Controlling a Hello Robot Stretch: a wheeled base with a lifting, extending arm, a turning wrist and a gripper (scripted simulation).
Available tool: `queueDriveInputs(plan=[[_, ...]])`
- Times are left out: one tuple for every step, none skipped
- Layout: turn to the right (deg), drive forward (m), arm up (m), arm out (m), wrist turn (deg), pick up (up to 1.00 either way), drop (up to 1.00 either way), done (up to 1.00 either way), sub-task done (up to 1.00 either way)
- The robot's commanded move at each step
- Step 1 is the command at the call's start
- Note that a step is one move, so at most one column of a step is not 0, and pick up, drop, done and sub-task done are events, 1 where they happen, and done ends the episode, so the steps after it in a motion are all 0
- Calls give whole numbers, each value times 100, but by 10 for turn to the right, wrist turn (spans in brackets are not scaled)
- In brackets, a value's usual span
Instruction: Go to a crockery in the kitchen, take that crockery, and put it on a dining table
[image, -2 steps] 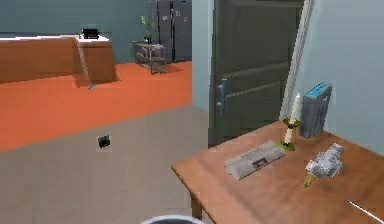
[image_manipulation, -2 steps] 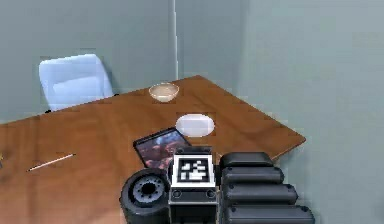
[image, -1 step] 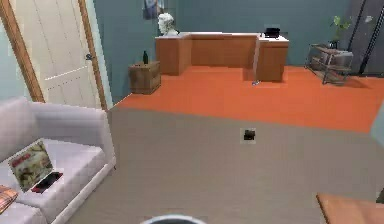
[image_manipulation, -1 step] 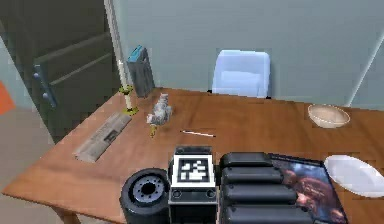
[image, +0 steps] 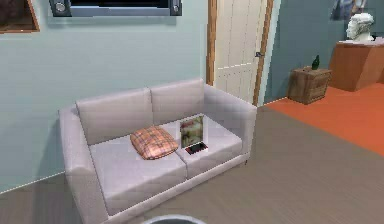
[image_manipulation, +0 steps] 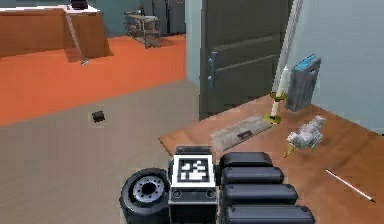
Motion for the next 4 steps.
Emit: queueDriveInputs(plan=[[-90, 0, 0, 0, 0, 0, 0, 0, 0], [450, 0, 0, 0, 0, 0, 0, 0, 0], [450, 0, 0, 0, 0, 0, 0, 0, 0], [390, 0, 0, 0, 0, 0, 0, 0, 0]])
